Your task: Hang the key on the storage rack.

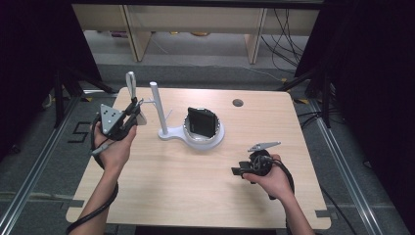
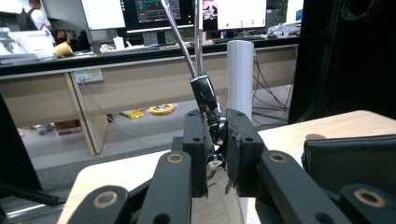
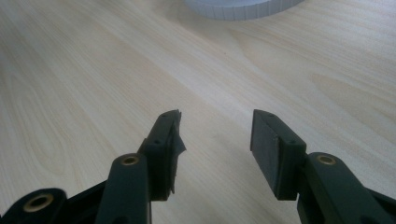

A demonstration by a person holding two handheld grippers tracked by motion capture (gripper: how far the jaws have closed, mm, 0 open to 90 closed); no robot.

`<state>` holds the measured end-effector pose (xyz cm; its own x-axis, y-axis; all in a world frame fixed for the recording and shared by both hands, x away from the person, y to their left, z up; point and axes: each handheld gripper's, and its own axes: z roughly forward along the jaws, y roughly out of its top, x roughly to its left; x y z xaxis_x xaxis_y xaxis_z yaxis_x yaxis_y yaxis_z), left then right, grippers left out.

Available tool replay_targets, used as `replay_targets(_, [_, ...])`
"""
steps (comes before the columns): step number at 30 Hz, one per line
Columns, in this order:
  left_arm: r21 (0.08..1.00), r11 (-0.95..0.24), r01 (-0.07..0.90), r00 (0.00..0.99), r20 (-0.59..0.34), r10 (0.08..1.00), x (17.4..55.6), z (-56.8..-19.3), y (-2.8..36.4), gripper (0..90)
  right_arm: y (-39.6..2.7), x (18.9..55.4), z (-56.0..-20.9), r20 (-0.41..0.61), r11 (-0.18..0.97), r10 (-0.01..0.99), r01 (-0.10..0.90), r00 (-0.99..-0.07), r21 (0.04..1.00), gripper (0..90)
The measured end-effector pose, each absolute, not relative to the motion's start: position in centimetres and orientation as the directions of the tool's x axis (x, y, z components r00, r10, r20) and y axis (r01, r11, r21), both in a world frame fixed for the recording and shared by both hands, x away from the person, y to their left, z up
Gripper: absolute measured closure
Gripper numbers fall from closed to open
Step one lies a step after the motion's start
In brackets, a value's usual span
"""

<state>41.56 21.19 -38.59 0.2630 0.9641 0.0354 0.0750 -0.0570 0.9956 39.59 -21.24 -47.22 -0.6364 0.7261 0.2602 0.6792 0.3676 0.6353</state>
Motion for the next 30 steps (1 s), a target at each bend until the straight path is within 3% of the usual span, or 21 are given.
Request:
replay_targets(10, [0.983,-0.177,0.048,0.237,0.16,0.958,41.6,-39.4,19.5,78.6,-21.1,39.6,-47.4,0.267,0.356,0.724,0.676,-0.636,0.645,53.5])
replay_targets(20, [0.984,-0.155,0.088,0.267,0.126,0.955,42.0,-40.2,19.2,76.1,-21.1,39.6,-47.4,0.266,0.358,0.723,0.674,-0.638,0.646,53.5])
replay_targets(26, [0.984,-0.129,0.121,0.284,0.09,0.954,41.9,-40.6,19.4,62.9,-21.3,39.6,-47.2,0.262,0.371,0.724,0.68,-0.639,0.633,53.5])
replay_targets(30, [0.985,-0.114,0.131,0.301,0.07,0.951,41.5,-41.0,19.7,60.4,-21.4,39.6,-47.2,0.26,0.367,0.729,0.682,-0.633,0.632,53.5])
